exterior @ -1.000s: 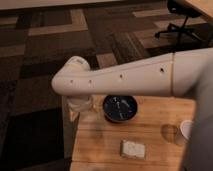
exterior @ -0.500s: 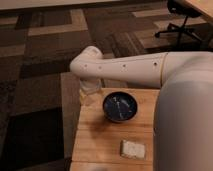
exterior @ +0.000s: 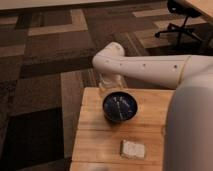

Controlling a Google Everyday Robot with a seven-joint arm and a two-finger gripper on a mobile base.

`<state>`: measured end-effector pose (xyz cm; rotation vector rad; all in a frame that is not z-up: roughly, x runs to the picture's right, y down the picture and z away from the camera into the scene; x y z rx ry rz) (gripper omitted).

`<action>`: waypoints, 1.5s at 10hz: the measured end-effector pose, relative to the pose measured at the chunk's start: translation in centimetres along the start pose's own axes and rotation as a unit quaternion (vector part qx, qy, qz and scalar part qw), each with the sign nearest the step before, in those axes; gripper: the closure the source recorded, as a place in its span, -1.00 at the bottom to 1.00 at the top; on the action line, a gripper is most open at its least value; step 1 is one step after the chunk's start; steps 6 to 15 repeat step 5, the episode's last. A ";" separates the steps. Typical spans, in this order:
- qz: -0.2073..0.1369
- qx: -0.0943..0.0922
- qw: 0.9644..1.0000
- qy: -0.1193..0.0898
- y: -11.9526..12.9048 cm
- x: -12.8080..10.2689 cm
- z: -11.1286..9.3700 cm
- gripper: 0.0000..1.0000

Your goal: Move the arm in a circular motion

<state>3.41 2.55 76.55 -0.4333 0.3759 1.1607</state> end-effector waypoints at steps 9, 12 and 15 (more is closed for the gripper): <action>0.000 0.000 1.000 -0.001 0.0 0.0 0.0 -0.30; 0.000 0.000 1.000 -0.001 0.0 0.0 0.0 -0.30; 0.000 0.000 1.000 -0.001 0.0 0.0 0.0 -0.30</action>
